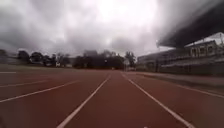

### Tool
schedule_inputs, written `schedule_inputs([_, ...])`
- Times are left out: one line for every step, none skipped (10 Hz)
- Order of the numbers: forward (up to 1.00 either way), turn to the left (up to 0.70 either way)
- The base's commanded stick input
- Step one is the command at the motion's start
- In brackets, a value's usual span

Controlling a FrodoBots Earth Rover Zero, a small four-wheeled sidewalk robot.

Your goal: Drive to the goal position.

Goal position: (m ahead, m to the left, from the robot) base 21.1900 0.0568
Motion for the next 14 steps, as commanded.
schedule_inputs([0.67, 0.0])
schedule_inputs([0.67, 0.0])
schedule_inputs([0.67, 0.0])
schedule_inputs([0.67, 0.0])
schedule_inputs([0.67, 0.0])
schedule_inputs([0.67, 0.0])
schedule_inputs([0.67, 0.0])
schedule_inputs([0.67, 0.0])
schedule_inputs([0.67, 0.0])
schedule_inputs([0.67, 0.0])
schedule_inputs([0.67, 0.0])
schedule_inputs([0.67, 0.0])
schedule_inputs([0.67, 0.0])
schedule_inputs([0.67, 0.0])
